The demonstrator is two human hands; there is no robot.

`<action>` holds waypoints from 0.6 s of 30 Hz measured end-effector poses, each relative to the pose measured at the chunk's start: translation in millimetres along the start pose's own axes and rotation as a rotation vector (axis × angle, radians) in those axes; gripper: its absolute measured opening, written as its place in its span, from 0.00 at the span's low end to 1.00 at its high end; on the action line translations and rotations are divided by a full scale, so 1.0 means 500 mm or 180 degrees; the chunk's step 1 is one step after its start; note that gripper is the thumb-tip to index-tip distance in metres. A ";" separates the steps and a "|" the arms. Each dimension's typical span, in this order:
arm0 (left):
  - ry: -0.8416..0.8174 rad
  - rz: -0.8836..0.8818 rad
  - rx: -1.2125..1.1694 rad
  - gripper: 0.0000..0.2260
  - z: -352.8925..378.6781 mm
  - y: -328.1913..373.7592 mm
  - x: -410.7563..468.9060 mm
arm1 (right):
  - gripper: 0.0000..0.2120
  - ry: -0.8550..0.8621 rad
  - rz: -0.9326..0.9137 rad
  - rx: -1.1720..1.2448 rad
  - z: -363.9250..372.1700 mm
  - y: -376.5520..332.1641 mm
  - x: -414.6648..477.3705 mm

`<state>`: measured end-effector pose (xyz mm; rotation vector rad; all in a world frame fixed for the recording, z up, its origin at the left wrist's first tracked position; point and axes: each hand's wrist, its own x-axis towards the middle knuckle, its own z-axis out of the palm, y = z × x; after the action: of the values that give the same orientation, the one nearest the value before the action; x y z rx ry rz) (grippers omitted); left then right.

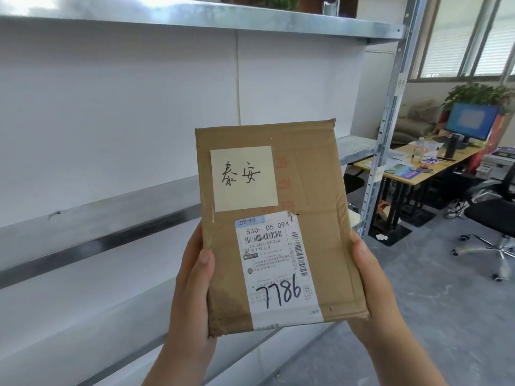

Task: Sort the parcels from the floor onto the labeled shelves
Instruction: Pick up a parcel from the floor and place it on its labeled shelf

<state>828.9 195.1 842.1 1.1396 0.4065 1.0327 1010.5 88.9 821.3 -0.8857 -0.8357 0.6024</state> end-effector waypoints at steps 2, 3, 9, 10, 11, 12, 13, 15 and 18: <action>-0.0048 0.0006 -0.0031 0.43 0.031 -0.015 0.015 | 0.24 -0.0054 0.0004 -0.0018 -0.035 -0.005 0.016; -0.0052 0.0015 -0.0034 0.41 0.049 -0.026 0.021 | 0.21 0.0021 0.0009 -0.0028 -0.054 -0.005 0.026; -0.0050 -0.0032 -0.0043 0.43 0.198 -0.096 0.041 | 0.18 -0.0012 0.0036 0.0050 -0.192 -0.071 0.058; -0.0038 -0.0025 -0.0064 0.43 0.225 -0.108 0.043 | 0.17 -0.0007 0.0051 0.0076 -0.218 -0.086 0.065; -0.0046 -0.0016 -0.0074 0.42 0.251 -0.121 0.046 | 0.15 0.0017 0.0068 0.0061 -0.250 -0.093 0.074; -0.0062 -0.0007 -0.0076 0.41 0.278 -0.135 0.048 | 0.15 0.0013 0.0101 0.0043 -0.278 -0.104 0.081; -0.0061 0.0000 -0.0073 0.41 0.303 -0.149 0.050 | 0.16 0.0001 0.0143 0.0038 -0.304 -0.114 0.090; 0.0001 0.0003 -0.0082 0.40 0.351 -0.174 0.057 | 0.17 -0.0060 0.0140 0.0033 -0.349 -0.134 0.105; 0.0039 0.0047 -0.0076 0.38 0.411 -0.206 0.073 | 0.23 -0.0063 0.0189 0.0111 -0.409 -0.151 0.130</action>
<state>1044.8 108.4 843.3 1.1169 0.3950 1.0553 1224.3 12.9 835.1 -0.8763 -0.8167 0.6768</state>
